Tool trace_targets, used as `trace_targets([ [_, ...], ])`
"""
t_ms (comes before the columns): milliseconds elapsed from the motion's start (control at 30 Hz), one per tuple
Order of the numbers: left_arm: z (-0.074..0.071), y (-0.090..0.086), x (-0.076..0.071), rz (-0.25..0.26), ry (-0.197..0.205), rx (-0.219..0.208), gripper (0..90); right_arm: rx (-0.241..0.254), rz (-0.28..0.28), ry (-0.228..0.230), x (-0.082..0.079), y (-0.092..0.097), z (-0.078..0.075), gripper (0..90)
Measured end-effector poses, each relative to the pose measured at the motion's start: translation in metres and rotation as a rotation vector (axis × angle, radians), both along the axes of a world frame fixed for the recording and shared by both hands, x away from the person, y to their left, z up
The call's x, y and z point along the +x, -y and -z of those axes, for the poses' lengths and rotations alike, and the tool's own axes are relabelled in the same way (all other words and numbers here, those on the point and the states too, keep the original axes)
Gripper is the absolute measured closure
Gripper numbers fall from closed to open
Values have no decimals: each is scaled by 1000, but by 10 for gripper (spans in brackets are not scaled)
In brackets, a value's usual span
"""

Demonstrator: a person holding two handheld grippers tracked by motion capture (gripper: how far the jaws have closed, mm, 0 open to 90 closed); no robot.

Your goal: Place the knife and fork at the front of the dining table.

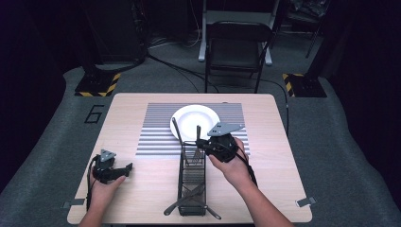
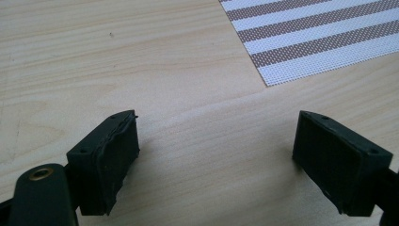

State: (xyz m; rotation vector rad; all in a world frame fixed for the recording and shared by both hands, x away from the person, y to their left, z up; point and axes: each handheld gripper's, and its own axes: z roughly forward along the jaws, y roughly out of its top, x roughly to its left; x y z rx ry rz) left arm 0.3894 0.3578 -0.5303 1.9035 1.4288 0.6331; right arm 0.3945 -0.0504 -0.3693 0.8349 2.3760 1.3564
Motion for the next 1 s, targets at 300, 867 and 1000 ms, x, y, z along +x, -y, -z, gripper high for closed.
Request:
trace_targets([
  [300, 0, 0, 0, 0, 0, 0, 145, 24, -13, -12, -4, 5, -21, 871],
  [867, 0, 0, 0, 0, -3, 2, 145, 11, -18, 2, -7, 15, -54, 872],
  [1000, 0, 0, 0, 0, -3, 1, 145, 12, -4, 5, -5, 21, -56, 871],
])
